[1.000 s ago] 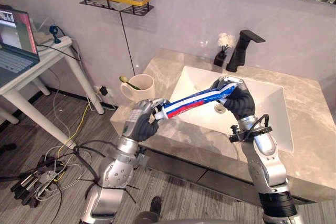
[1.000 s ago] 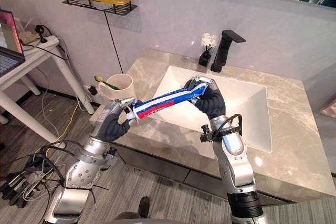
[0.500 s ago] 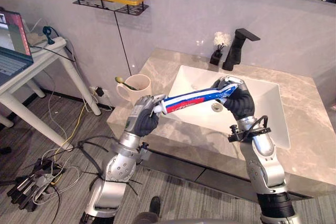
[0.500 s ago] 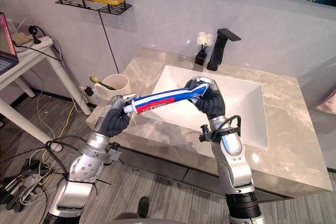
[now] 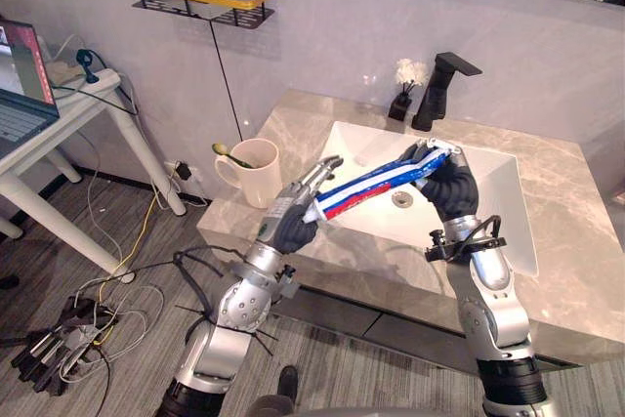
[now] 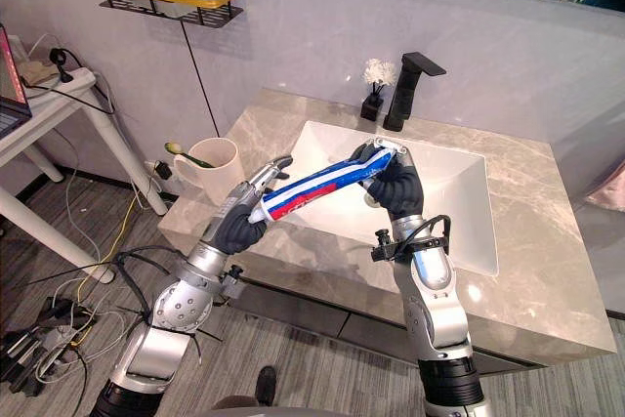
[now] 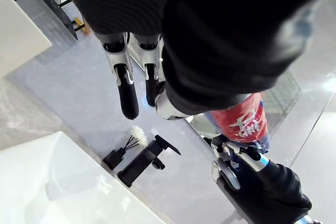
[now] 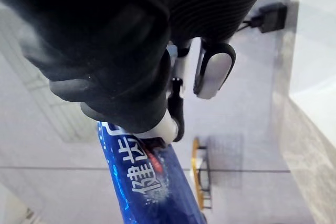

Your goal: Organize washtable

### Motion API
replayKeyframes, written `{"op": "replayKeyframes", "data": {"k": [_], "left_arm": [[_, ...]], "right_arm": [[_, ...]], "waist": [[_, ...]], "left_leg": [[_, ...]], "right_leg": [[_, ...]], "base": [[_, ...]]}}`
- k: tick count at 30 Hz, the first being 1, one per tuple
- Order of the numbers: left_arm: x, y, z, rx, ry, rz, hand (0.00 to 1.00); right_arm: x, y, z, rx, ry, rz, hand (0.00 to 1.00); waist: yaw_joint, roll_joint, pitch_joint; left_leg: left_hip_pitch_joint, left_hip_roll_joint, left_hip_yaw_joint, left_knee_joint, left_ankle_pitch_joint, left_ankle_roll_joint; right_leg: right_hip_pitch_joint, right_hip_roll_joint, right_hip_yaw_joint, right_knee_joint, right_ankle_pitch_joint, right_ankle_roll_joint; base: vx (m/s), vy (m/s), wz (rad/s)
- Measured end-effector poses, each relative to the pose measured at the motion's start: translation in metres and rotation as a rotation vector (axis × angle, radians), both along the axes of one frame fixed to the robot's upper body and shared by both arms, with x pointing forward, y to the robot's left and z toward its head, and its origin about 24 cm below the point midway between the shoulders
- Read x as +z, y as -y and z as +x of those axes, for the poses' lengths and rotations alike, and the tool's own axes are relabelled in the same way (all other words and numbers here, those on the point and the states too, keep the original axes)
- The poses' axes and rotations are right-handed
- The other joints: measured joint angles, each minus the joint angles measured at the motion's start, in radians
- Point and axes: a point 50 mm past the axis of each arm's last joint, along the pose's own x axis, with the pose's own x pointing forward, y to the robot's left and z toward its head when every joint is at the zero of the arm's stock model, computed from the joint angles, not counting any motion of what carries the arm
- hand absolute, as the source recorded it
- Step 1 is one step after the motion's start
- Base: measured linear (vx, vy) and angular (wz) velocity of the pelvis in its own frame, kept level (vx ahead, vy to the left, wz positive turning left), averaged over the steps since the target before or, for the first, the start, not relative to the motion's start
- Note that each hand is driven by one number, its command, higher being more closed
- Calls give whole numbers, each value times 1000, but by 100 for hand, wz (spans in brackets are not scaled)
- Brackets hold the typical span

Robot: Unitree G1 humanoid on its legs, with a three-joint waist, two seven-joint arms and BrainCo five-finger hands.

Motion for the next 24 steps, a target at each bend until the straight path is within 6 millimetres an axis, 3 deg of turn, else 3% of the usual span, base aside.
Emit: {"op": "replayKeyframes", "data": {"k": [23, 24], "left_arm": [[-3, 29, 11, -116, -28, 46, 0], [-3, 30, 12, -122, -29, 48, 100]], "right_arm": [[4, -1, 2, -10, 14, 7, 100], [4, -2, 2, -8, 13, 7, 100]], "waist": [[-2, -1, 0], [-2, -1, 1]], "left_leg": [[0, 0, 5, 0, 0, 0], [0, 0, 5, 0, 0, 0]], "right_leg": [[-3, -1, 6, 1, 2, 2], [-3, -1, 6, 1, 2, 2]], "base": [[0, 0, 0], [0, 0, 0]]}}
